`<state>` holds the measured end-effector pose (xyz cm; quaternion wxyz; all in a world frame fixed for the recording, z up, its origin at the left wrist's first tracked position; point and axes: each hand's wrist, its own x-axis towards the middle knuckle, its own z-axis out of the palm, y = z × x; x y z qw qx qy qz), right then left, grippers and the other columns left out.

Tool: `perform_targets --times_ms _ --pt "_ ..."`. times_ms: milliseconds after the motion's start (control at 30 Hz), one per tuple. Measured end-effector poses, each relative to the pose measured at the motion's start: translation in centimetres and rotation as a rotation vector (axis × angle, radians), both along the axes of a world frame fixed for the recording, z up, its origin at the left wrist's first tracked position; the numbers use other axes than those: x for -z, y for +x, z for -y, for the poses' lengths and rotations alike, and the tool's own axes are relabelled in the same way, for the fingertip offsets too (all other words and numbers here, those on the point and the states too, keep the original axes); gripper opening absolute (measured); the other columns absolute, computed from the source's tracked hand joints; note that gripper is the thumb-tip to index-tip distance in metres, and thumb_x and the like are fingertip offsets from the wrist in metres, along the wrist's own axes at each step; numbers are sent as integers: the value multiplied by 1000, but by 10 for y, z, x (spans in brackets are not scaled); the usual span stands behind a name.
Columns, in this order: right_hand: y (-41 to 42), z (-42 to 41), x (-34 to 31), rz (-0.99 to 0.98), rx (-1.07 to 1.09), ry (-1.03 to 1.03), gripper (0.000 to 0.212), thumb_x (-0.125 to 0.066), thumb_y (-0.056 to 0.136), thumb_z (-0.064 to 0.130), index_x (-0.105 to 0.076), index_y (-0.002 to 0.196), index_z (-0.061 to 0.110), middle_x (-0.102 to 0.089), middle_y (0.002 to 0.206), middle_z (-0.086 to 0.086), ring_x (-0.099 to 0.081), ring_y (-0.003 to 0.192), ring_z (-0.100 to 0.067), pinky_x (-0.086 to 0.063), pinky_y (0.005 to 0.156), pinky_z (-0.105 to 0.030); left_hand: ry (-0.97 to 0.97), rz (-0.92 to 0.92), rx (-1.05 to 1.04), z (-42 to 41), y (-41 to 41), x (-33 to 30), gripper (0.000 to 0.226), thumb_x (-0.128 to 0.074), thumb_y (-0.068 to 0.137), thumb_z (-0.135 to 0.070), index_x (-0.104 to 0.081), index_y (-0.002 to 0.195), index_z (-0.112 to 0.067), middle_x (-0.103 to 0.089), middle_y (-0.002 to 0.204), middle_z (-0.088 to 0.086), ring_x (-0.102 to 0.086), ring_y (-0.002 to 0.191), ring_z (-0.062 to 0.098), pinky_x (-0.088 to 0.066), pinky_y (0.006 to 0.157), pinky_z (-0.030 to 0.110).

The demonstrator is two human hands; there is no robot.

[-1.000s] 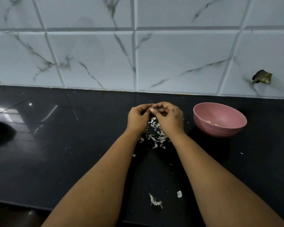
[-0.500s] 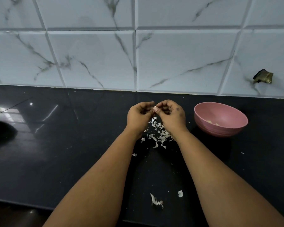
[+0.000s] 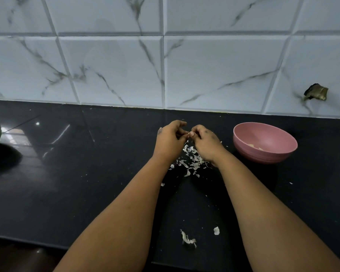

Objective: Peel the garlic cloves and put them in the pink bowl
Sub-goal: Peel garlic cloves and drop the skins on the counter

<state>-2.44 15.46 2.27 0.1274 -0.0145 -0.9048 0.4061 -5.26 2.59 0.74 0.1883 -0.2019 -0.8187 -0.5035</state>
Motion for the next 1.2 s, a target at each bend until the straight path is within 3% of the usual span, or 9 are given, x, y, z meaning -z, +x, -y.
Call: perform_targets --times_ms 133,267,333,433,567,667,800,967,1200 --pt "-2 4 3 -44 11 -44 18 -39 103 25 -52 109 14 -54 100 -1 -50 91 -19 -34 73 -28 149 101 30 -4 2 -1 23 -71 88 -8 -69 110 -12 -71 84 -8 -70 84 8 -57 89 37" --pt "-7 3 9 -83 68 -165 15 -45 101 25 -55 106 15 -58 100 -3 -56 92 -20 -44 77 -31 408 275 116 -4 3 -1 13 -67 90 -4 -72 99 -12 -73 86 4 -69 79 11 -58 83 30" --pt "-6 -1 10 -158 139 -173 8 -59 93 23 -64 94 16 -63 89 3 -57 81 -15 -44 70 -26 522 343 167 -2 2 -1 15 -66 91 0 -72 95 -13 -70 81 3 -66 75 10 -56 77 24" --pt "-4 -6 9 -268 235 -231 6 -75 75 19 -70 71 20 -69 73 8 -65 72 -12 -55 70 -31 606 396 203 -2 2 -2 17 -64 91 1 -71 94 -13 -67 82 5 -64 74 9 -53 71 17" --pt "-4 -5 7 -286 213 -334 18 -79 70 16 -62 72 22 -70 64 2 -67 62 -12 -55 61 -28 625 408 215 -3 0 0 16 -62 92 1 -72 95 -12 -67 82 3 -64 74 8 -53 73 18" --pt "-6 -3 6 -326 205 -383 13 -73 81 17 -60 78 16 -70 63 -1 -69 57 -14 -56 60 -31 625 407 208 -3 0 0 15 -64 92 0 -71 95 -12 -69 82 2 -65 74 8 -54 75 20" --pt "-6 -4 6 -347 265 -209 13 -70 85 22 -67 98 19 -67 71 9 -64 68 -7 -49 69 -23 637 409 204 -3 1 0 11 -65 90 1 -68 97 -7 -70 84 6 -69 72 6 -55 74 19" --pt "-4 -3 9 -336 45 -439 6 -78 80 15 -75 85 16 -74 81 2 -70 76 -8 -56 72 -21 631 394 229 -2 1 -1 7 -68 89 0 -69 94 -3 -72 88 12 -71 82 15 -57 80 25" --pt "-8 -3 11 -344 20 -340 16 -77 80 11 -66 77 21 -71 79 -2 -68 75 -15 -57 70 -27 542 348 236 0 0 1 8 -68 88 1 -72 92 -6 -74 88 11 -72 84 16 -57 81 27"
